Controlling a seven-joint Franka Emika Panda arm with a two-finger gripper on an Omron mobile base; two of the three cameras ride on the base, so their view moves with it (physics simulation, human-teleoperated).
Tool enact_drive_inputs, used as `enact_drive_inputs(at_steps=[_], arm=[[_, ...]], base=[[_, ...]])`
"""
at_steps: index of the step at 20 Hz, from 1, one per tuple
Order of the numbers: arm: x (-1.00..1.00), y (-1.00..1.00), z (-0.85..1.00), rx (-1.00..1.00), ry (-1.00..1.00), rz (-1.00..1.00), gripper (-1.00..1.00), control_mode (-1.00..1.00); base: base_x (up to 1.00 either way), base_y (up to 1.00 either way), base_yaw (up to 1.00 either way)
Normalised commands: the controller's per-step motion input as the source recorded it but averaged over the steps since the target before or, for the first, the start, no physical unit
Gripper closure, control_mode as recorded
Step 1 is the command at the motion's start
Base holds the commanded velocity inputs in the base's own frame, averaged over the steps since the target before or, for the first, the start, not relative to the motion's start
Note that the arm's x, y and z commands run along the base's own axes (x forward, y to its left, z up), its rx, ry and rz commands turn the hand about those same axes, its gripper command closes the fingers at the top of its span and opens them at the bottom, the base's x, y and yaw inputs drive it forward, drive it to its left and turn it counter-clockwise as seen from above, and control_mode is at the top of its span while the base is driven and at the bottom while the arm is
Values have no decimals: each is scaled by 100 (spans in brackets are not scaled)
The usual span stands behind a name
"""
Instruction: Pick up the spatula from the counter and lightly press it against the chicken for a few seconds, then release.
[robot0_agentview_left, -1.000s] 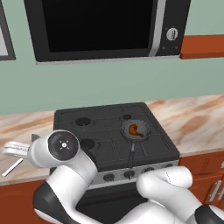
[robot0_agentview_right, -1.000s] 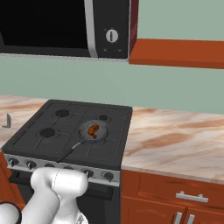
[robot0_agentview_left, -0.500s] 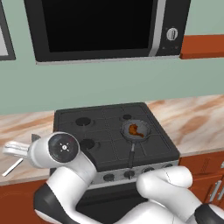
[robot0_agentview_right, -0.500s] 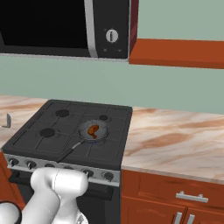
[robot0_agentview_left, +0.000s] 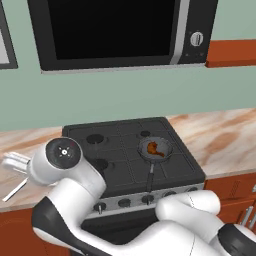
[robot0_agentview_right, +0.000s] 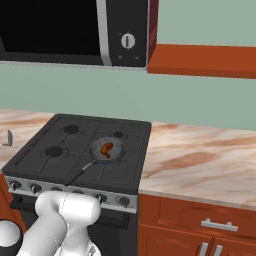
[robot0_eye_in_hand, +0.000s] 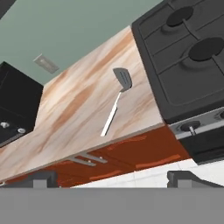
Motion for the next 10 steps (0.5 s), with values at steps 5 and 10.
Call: enact_drive_inputs(at_steps=[5,10], arm=[[0,0,4,2,17,-4,-100,-100],[0,0,0,-1,1,-1,-100,-100]], base=[[0,0,0],[0,0,0]])
